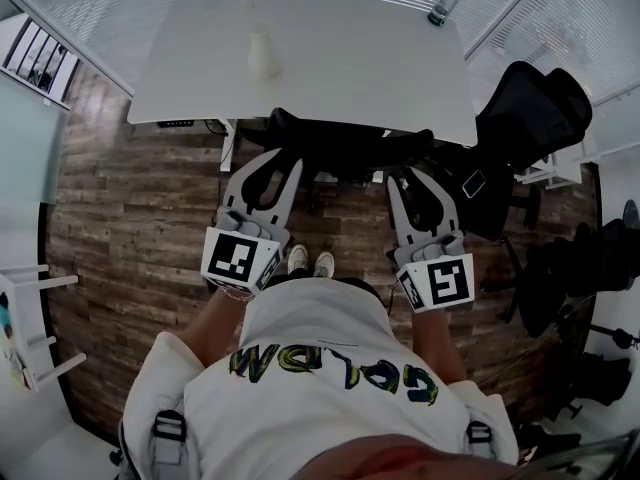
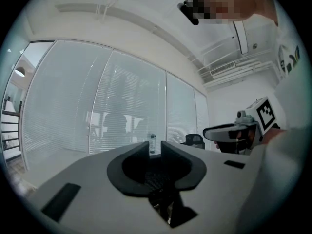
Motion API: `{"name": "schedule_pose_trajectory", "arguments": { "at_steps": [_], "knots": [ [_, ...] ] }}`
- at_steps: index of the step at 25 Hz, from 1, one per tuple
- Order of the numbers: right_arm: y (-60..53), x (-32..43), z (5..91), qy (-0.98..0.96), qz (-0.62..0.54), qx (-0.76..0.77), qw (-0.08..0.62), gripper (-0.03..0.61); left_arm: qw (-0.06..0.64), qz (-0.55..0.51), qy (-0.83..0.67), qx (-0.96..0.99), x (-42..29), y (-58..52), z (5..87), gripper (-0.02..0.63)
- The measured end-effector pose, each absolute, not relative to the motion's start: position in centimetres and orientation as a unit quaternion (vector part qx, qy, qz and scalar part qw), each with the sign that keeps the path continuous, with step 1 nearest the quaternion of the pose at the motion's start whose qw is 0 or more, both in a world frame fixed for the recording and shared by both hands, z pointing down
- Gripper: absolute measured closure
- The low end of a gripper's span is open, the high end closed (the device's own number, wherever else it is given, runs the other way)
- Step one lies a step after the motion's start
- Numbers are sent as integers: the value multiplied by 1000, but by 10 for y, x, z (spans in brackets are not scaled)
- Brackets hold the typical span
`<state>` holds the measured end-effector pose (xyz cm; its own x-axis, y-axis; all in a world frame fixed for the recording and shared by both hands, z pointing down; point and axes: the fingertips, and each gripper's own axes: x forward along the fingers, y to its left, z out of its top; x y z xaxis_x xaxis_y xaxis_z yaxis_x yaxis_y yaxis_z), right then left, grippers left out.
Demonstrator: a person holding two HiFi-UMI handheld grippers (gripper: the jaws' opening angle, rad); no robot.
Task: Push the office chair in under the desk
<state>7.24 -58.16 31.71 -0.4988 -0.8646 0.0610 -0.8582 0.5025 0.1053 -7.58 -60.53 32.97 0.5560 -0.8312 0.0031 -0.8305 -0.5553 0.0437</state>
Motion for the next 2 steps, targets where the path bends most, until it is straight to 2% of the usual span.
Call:
{"name": "schedule_pose_trajectory", "arguments": {
  "at_steps": [2],
  "knots": [
    [-581,71,318,-866,-30,497,54,495,20,-9,-469,883,-76,-605,330,531]
  ]
}}
